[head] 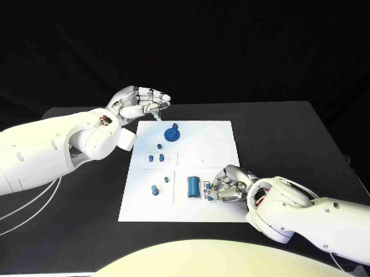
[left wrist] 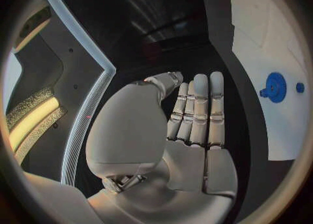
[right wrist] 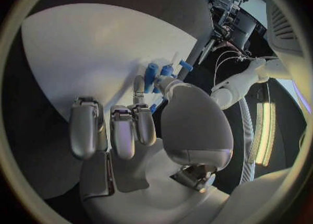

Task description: Assemble the parts on the task board

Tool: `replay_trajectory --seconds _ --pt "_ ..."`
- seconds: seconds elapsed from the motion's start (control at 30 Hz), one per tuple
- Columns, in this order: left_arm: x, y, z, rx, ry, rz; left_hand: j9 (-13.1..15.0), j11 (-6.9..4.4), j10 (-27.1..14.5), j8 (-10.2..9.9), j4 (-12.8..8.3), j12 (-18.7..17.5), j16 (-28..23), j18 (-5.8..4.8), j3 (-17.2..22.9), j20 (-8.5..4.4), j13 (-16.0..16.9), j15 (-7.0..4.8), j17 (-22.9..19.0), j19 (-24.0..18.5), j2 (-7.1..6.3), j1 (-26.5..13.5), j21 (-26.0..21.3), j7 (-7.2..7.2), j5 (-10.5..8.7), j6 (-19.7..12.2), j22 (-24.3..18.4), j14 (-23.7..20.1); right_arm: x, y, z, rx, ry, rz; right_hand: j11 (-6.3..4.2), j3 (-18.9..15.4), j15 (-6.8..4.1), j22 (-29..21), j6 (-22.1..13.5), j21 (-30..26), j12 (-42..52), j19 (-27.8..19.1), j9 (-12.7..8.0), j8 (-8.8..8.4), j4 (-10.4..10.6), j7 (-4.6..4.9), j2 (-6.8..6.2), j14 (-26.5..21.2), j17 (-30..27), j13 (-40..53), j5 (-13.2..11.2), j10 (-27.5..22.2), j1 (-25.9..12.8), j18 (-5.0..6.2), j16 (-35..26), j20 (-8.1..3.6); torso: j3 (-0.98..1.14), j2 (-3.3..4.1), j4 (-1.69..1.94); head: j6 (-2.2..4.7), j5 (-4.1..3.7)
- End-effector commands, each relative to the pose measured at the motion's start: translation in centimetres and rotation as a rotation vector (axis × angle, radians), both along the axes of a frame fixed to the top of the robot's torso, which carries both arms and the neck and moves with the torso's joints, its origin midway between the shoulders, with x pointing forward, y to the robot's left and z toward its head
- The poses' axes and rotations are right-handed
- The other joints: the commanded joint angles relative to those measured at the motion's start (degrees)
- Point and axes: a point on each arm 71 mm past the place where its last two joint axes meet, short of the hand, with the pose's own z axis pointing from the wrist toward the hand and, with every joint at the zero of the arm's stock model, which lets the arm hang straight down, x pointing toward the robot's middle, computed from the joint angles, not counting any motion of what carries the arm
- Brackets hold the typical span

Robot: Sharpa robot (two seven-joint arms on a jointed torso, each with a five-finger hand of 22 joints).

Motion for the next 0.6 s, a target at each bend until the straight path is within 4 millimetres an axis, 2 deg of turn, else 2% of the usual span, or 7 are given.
replay_trajectory --seconds 0.03,0.27,0.6 --pt "-0.05 -0.25 0.08 -0.013 0.001 -0.017 -0.09 -0.03 -0.23 0.37 -0.19 0.39 -0.04 0.85 0.03 0.06 -0.07 -0.10 -0.08 0.19 0.22 0.19 -0.09 0.12 0.17 -0.18 0.00 -0.33 -0.02 0.03 -0.27 -0.033 0.004 0.020 -0.03 -0.38 -0.44 11.95 0.03 -0.06 0.38 2.68 -0.07 -0.17 -0.11 0.30 -0.03 5.88 14.61 10.63 -0.15 3.45 -0.43 -0.71 0.17 -0.13 0.02 0.00 -0.03 0.12 -0.02" --pt "-0.05 -0.24 0.08 -0.012 0.002 -0.016 -0.09 -0.03 -0.23 0.37 -0.19 0.39 -0.04 0.85 0.03 0.06 -0.07 -0.10 -0.08 0.19 0.22 0.19 -0.09 0.12 0.17 -0.18 0.00 -0.33 0.08 0.19 -0.18 -0.025 -0.011 0.013 -0.04 -0.42 -0.45 11.89 0.04 -0.28 0.31 2.62 -0.07 -0.17 -0.12 0.29 -0.01 5.86 14.55 10.59 -0.14 3.42 -0.51 -0.67 0.14 -0.14 0.04 0.07 0.05 0.11 0.01" --pt "-0.04 -0.23 0.08 -0.012 0.002 -0.016 -0.09 -0.03 -0.23 0.37 -0.19 0.39 -0.04 0.85 0.03 0.06 -0.07 -0.10 -0.08 0.19 0.22 0.19 -0.09 0.12 0.17 -0.18 0.00 -0.33 0.16 0.25 -0.09 -0.019 -0.024 0.007 -0.06 -0.57 -0.47 11.94 0.09 -0.09 0.42 2.67 -0.07 -0.16 -0.07 0.28 0.28 5.88 14.61 10.69 -0.12 3.48 -1.01 -0.70 0.17 -0.15 0.05 0.05 -0.04 -0.03 0.08"
